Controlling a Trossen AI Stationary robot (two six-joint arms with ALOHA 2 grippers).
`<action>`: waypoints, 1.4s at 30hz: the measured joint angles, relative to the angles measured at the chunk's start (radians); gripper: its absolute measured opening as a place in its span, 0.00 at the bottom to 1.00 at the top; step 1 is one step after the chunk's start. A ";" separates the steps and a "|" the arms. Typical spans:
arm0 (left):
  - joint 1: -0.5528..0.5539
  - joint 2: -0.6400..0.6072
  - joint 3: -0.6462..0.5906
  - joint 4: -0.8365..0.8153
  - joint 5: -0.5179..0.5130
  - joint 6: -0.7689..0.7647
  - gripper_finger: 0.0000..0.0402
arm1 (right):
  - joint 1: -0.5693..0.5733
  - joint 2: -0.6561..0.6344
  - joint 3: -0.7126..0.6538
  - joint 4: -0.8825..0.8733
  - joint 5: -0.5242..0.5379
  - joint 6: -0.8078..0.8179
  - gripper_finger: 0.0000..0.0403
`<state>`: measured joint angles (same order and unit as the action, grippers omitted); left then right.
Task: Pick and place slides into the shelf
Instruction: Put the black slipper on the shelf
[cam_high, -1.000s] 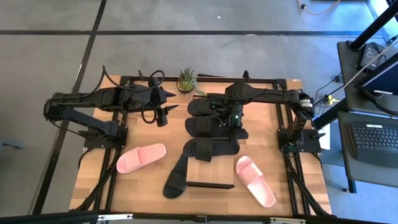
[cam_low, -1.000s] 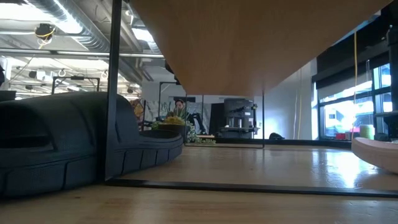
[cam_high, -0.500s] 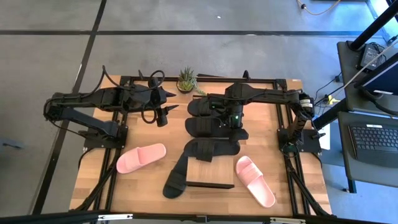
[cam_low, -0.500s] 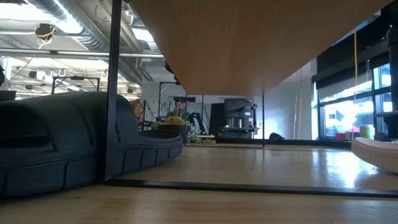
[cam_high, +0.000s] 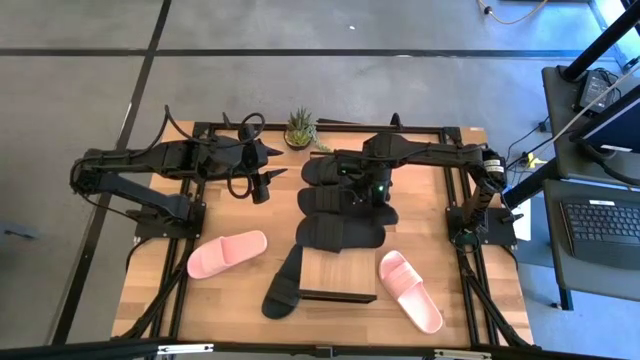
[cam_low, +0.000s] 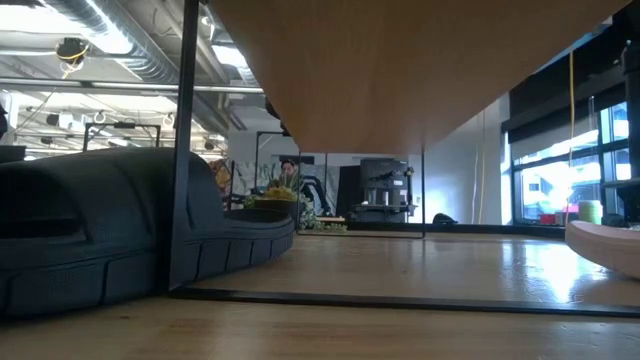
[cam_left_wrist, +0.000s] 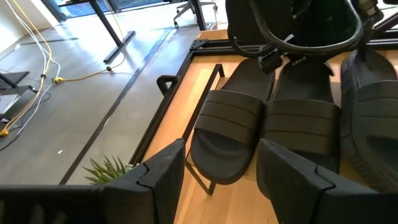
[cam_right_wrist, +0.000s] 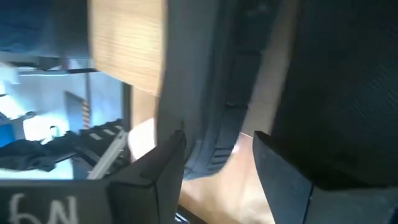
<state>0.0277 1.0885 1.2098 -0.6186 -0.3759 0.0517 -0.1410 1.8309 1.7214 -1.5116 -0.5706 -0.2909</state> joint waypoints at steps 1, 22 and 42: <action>0.000 0.000 0.000 0.000 0.000 0.000 0.48 | 0.000 0.000 0.000 0.000 0.027 0.005 0.46; 0.000 0.000 0.000 0.000 0.000 0.000 0.48 | 0.000 -0.031 0.110 -0.038 0.121 0.061 0.46; 0.000 0.000 0.000 0.000 0.000 0.003 0.48 | 0.108 -0.021 0.232 0.470 0.472 -0.032 0.46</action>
<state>0.0277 1.0885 1.2098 -0.6182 -0.3759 0.0547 -0.0330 1.8095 1.9539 -1.0413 -0.0981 -0.3227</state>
